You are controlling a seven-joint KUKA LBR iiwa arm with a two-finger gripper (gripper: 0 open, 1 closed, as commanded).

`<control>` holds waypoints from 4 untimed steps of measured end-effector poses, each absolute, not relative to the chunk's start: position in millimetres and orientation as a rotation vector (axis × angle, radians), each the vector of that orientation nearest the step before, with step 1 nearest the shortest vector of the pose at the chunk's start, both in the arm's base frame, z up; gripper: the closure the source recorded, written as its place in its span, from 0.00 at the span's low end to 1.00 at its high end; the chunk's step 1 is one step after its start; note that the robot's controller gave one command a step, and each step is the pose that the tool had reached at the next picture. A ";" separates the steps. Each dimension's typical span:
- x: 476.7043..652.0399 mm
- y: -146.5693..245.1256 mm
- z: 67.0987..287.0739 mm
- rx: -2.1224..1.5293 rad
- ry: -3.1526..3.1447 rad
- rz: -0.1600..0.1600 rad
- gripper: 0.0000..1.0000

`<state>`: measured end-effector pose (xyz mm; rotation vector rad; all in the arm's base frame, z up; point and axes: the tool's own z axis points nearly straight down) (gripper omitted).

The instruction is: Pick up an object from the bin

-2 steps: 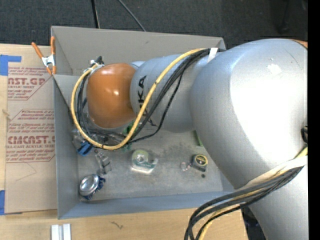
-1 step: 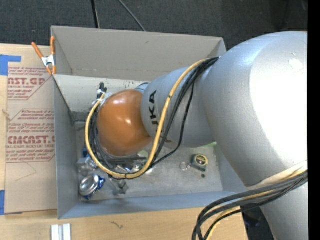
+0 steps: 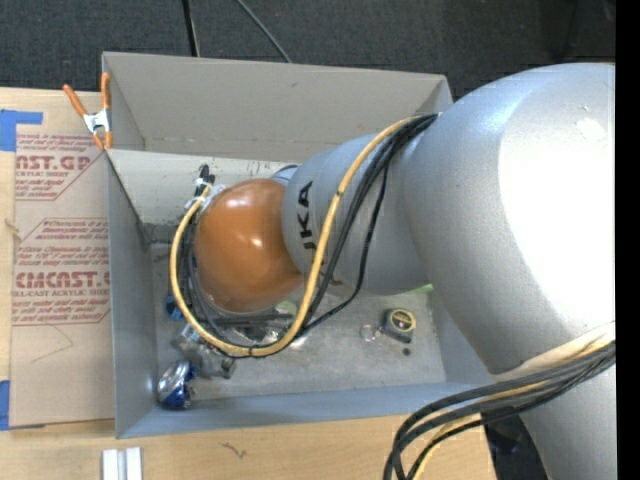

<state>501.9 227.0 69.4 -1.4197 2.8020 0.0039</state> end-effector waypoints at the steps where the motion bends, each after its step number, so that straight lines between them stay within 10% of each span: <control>1: 502.0 226.9 69.4 -1.420 2.802 0.004 0.00; 2: 485.4 243.7 69.6 -1.667 2.666 -0.004 0.00; 3: 485.2 245.6 69.6 -1.664 2.663 0.003 1.00; 4: 503.3 236.1 253.0 -1.586 2.698 0.000 1.00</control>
Offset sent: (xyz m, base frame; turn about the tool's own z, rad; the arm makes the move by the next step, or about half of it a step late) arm 0.0000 0.0000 0.0000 0.0000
